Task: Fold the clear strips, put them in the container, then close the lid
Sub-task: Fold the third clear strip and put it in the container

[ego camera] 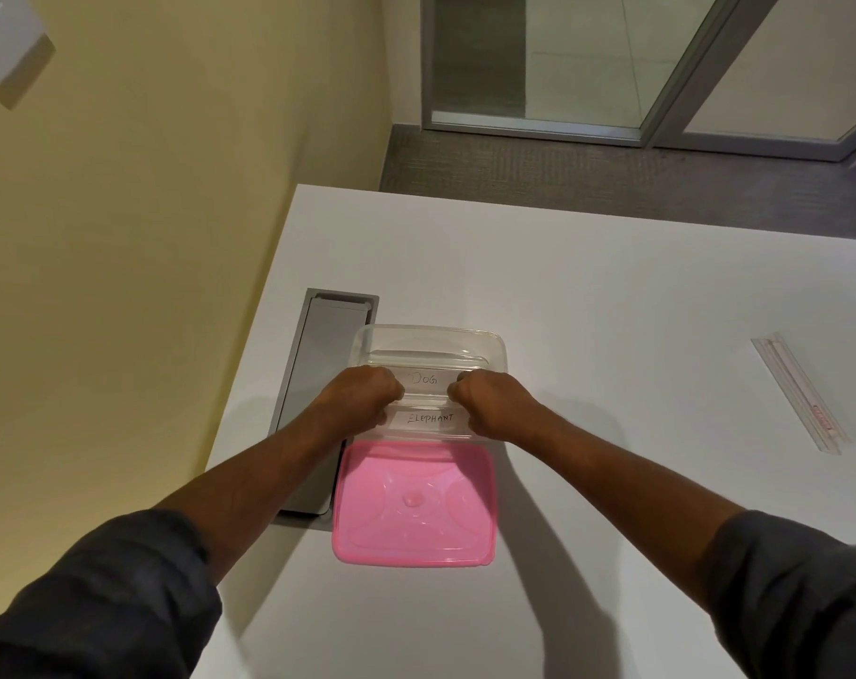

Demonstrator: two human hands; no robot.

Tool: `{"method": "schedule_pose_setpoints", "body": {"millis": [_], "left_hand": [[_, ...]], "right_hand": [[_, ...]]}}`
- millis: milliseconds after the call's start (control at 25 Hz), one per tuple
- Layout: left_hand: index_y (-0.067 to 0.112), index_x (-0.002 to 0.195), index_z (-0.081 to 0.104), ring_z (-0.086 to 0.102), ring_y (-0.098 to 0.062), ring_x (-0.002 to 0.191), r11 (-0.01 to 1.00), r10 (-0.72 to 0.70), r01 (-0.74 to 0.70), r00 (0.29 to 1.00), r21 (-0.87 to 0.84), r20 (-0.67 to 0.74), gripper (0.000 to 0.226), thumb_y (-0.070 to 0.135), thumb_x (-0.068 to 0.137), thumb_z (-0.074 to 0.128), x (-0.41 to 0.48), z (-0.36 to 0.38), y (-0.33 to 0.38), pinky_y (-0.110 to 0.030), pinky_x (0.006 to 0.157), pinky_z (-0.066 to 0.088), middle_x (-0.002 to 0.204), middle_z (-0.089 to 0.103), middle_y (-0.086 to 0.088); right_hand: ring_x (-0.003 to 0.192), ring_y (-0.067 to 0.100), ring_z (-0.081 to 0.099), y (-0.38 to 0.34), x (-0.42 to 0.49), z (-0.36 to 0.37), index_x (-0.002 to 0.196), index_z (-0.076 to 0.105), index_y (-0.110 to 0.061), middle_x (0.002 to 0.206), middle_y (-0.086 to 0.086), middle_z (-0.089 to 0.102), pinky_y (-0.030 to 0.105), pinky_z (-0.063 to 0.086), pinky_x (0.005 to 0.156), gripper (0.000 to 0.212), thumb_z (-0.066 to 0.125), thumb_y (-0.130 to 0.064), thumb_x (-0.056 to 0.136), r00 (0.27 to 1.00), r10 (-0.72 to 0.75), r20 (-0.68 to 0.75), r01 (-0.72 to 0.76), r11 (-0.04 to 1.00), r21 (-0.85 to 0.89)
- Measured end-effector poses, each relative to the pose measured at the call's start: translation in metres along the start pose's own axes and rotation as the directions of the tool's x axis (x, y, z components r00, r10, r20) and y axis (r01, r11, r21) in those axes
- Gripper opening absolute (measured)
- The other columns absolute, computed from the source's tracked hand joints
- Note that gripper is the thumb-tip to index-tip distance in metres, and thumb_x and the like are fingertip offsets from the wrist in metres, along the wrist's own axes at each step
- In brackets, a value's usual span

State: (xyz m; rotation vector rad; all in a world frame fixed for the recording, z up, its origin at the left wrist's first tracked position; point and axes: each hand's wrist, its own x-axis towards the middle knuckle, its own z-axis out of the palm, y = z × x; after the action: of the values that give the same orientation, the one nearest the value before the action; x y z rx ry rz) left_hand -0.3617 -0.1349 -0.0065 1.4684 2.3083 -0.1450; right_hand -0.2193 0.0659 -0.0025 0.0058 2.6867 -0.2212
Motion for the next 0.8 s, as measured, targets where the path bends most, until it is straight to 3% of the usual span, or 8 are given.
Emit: {"method": "schedule_pose_setpoints", "body": {"millis": [160,440,600,800], "left_hand": [[0.017,0.120,0.078,0.075,-0.026,0.103,1.000,-0.005,0.005,1.000,-0.003,0.018,0.043,0.014,0.078,0.088,0.004,0.002,-0.001,-0.037,0.085,0.060,0.116,0.078,-0.006],[0.018,0.124,0.076,0.074,-0.023,0.108,1.000,0.002,-0.002,1.000,-0.027,0.010,0.046,0.018,0.080,0.090,0.005,-0.006,-0.001,-0.039,0.091,0.062,0.121,0.077,-0.005],[0.020,0.118,0.078,0.074,-0.018,0.098,0.994,-0.010,-0.003,0.994,-0.113,-0.113,0.028,0.032,0.092,0.081,0.002,-0.028,0.010,-0.037,0.084,0.062,0.112,0.079,-0.001],[0.024,0.104,0.081,0.073,-0.013,0.083,0.980,-0.026,-0.035,0.952,-0.195,-0.304,0.017,0.034,0.101,0.067,0.013,-0.071,0.056,-0.030,0.069,0.056,0.093,0.081,0.006]], "right_hand": [[0.097,0.036,0.070,-0.002,0.004,0.000,0.112,0.069,-0.006,0.109,0.012,0.068,0.033,0.044,0.064,0.031,0.062,0.002,0.082,1.000,-0.007,0.007,0.007,1.000,-0.030],[0.094,0.035,0.070,-0.001,0.002,-0.002,0.111,0.068,-0.007,0.107,0.011,0.068,0.032,0.040,0.062,0.031,0.064,-0.001,0.081,0.999,-0.023,-0.041,0.023,1.000,0.006],[0.099,0.032,0.069,0.001,-0.014,-0.018,0.119,0.070,-0.013,0.113,0.005,0.070,0.034,0.052,0.067,0.034,0.068,-0.005,0.087,0.983,0.025,-0.183,0.010,0.982,0.189],[0.095,0.027,0.072,0.014,-0.062,-0.038,0.114,0.076,-0.019,0.107,0.002,0.075,0.041,0.059,0.079,0.020,0.069,-0.015,0.096,0.898,0.235,-0.372,-0.050,0.895,0.444]]}}
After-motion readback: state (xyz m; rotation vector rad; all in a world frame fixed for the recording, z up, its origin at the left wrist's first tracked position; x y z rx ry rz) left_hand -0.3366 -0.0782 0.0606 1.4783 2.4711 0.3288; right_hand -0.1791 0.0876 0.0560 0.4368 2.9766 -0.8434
